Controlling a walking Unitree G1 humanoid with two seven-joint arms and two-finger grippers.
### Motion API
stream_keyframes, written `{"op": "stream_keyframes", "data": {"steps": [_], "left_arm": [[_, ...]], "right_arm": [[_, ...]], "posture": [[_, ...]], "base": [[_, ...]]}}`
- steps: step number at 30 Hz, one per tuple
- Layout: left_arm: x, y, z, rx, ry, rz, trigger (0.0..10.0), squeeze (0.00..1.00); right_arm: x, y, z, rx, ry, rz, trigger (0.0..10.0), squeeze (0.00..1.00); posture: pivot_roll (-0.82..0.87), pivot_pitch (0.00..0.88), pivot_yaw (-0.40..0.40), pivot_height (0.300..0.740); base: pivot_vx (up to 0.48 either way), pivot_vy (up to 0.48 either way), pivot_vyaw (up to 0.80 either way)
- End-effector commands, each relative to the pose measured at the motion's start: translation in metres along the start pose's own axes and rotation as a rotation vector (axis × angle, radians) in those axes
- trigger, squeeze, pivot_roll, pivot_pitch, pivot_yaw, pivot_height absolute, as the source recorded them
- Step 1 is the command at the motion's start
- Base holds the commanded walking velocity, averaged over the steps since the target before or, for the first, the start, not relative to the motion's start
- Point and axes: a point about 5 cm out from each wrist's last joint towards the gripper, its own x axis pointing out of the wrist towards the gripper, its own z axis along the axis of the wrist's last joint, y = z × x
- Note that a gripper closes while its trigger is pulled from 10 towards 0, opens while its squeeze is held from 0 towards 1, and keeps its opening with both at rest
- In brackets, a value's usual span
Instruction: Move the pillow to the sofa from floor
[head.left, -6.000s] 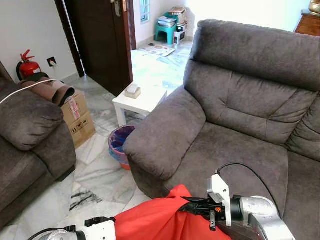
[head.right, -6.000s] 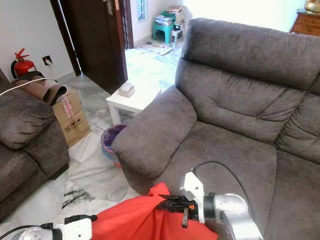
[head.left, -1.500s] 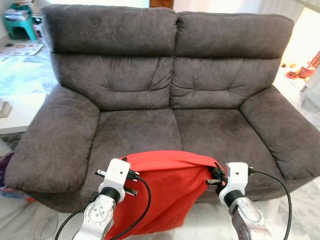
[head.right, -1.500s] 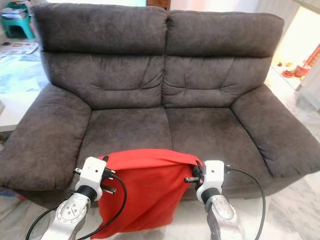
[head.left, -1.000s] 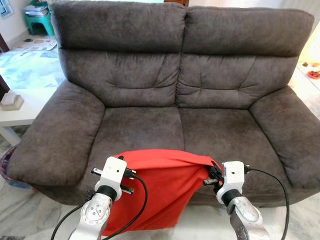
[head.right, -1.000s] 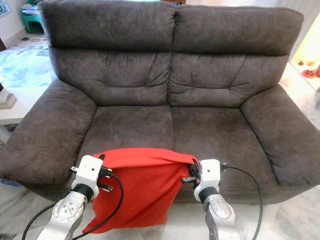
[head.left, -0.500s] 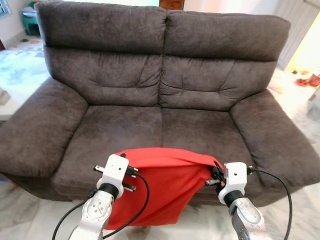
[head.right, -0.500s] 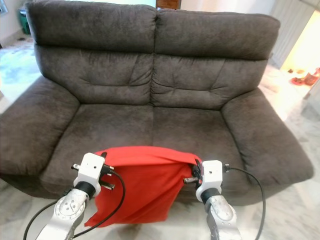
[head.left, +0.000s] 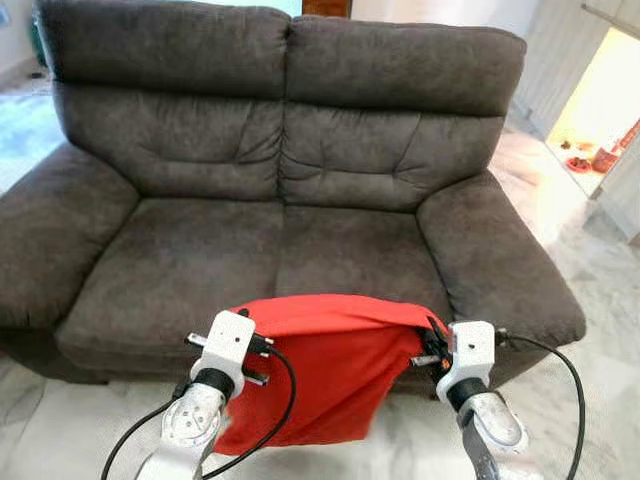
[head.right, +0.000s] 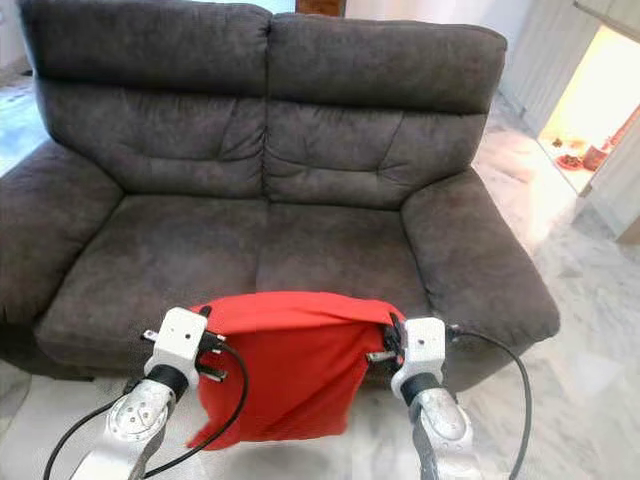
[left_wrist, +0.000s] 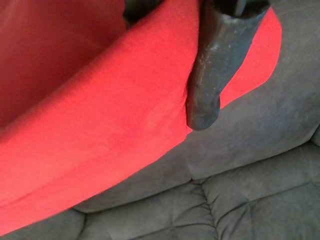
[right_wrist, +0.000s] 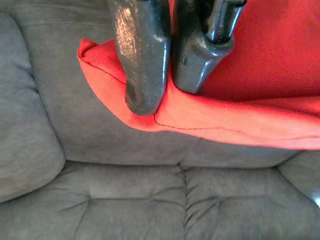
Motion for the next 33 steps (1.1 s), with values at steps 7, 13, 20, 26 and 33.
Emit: {"op": "stream_keyframes", "data": {"steps": [7, 13, 20, 26, 33], "left_arm": [[0.001, 0.019, 0.018, -0.005, -0.096, 0.090, 10.0, 0.00], [-0.001, 0.019, 0.019, -0.019, -0.108, 0.086, 10.0, 0.00], [0.000, 0.027, 0.027, -0.010, -0.148, 0.130, 10.0, 0.00], [-0.001, 0.026, 0.031, 0.069, -0.171, 0.107, 10.0, 0.00], [-0.003, 0.030, 0.033, 0.031, -0.176, 0.148, 10.0, 0.00]], "right_arm": [[-0.006, -0.020, 0.007, 0.026, -0.045, -0.093, 10.0, 0.00], [-0.005, -0.019, 0.008, 0.025, -0.049, -0.090, 10.0, 0.00], [-0.004, -0.017, 0.011, 0.017, -0.065, -0.080, 10.0, 0.00], [-0.003, -0.016, 0.014, 0.012, -0.075, -0.074, 10.0, 0.00], [0.000, -0.011, 0.022, 0.013, -0.110, -0.053, 10.0, 0.00]], "posture": [[0.04, 0.111, -0.032, 0.740], [0.04, 0.118, -0.031, 0.740], [0.05, 0.124, -0.032, 0.740], [0.04, 0.132, -0.030, 0.740], [0.04, 0.131, -0.027, 0.740]], "base": [[0.000, -0.117, 0.00], [0.000, 0.000, 0.00], [0.000, 0.000, 0.00], [0.000, 0.000, 0.00], [0.111, 0.000, 0.00]]}}
